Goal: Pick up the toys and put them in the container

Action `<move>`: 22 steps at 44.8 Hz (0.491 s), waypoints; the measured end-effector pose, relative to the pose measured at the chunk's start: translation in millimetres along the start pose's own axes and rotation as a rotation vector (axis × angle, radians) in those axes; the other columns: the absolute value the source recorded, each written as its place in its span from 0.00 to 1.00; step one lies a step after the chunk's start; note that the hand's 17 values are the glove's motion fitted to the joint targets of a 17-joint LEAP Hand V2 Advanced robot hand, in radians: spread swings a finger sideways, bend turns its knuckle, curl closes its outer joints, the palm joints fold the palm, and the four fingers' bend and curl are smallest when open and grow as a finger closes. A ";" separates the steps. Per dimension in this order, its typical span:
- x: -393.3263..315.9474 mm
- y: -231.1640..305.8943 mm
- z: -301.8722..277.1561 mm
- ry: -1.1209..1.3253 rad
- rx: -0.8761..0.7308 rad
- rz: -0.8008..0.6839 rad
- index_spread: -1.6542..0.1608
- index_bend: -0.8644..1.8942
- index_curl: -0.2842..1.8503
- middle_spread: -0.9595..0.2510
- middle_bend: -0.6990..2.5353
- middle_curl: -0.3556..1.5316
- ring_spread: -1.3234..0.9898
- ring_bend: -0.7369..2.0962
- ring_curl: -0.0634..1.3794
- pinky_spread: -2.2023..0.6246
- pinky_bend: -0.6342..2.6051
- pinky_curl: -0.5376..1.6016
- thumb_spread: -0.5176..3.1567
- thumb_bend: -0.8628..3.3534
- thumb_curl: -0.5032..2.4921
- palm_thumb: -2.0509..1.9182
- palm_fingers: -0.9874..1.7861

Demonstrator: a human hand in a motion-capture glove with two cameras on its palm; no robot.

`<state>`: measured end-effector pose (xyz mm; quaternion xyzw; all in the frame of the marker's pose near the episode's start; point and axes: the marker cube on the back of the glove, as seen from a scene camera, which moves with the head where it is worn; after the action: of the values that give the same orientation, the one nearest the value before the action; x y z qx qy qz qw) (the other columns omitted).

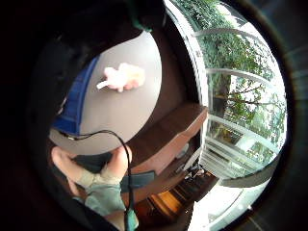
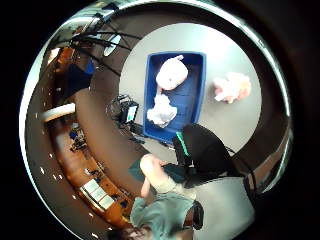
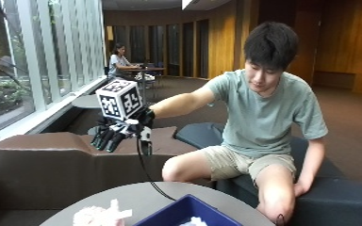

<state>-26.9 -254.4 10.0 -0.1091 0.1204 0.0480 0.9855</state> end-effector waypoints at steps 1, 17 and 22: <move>8.3 -5.8 3.6 -0.006 0.000 -0.001 0.82 0.35 0.36 0.81 0.27 0.43 0.58 0.39 0.30 0.79 0.50 0.42 0.48 0.20 0.37 0.55 0.27; 80.9 -118.3 211.4 -0.083 -0.317 -0.086 0.78 0.37 0.33 0.78 0.23 0.37 0.59 0.31 0.27 0.80 0.48 0.41 0.49 0.21 0.33 0.58 0.24; 94.9 -132.9 270.1 -0.042 -0.285 -0.068 0.77 0.36 0.32 0.78 0.23 0.34 0.60 0.29 0.24 0.81 0.49 0.41 0.49 0.21 0.33 0.60 0.21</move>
<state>142.1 -315.8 269.4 -0.2509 0.0878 0.0335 0.9634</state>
